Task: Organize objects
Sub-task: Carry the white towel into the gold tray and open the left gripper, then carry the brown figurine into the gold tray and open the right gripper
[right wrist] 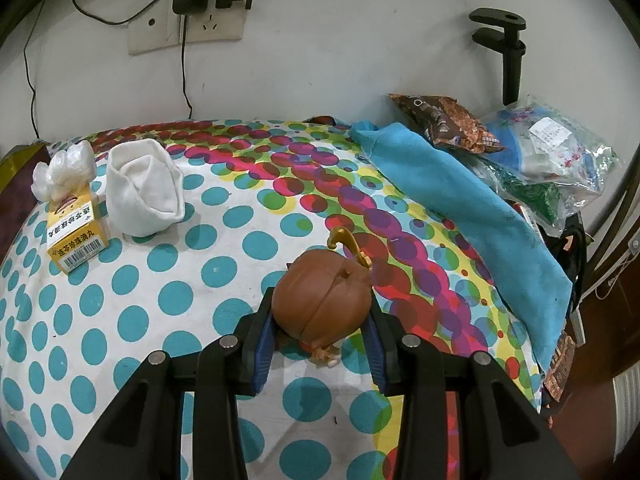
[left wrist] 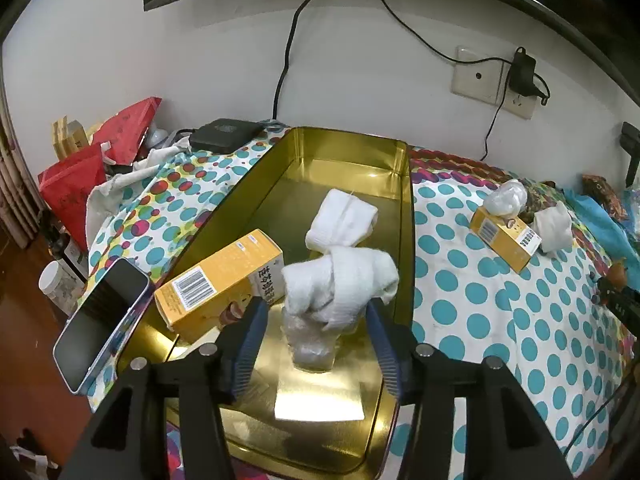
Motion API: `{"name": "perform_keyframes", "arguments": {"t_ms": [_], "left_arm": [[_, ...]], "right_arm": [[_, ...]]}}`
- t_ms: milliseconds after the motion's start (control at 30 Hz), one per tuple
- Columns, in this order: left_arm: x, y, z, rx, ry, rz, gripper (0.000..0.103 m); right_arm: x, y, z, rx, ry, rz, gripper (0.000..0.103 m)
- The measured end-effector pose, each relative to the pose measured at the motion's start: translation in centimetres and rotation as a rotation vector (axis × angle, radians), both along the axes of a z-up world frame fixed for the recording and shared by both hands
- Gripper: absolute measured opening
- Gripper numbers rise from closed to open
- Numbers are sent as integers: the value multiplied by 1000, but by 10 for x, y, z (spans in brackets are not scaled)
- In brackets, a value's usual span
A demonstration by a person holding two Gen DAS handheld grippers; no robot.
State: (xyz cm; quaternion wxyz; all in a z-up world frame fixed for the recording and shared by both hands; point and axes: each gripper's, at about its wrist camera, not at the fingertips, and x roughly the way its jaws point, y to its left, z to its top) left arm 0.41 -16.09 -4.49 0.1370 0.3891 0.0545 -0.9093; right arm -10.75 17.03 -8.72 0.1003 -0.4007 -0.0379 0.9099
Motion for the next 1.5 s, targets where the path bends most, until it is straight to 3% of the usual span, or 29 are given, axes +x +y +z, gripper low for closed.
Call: {"name": "perform_keyframes", "arguments": {"t_ms": [100, 467, 633, 733, 933, 1167, 1500], "left_arm": [[3, 4, 4, -18, 10, -19, 54], [18, -2, 15, 57, 51, -59, 54], [29, -15, 18, 83, 75, -46, 55], [35, -16, 20, 45, 80, -30, 55], [45, -11, 27, 47, 99, -76, 55], [59, -20, 38, 80, 118, -77, 55], [81, -48, 63, 86, 159, -31, 55]], "right_arm": [[3, 3, 3, 9, 17, -7, 36], [16, -4, 13, 109, 96, 33, 36], [16, -13, 23, 69, 117, 50, 36], [17, -34, 38, 38, 155, 84, 36], [23, -92, 70, -34, 193, 299, 36], [37, -178, 85, -132, 169, 572, 36], [49, -247, 76, -149, 76, 737, 36]]}}
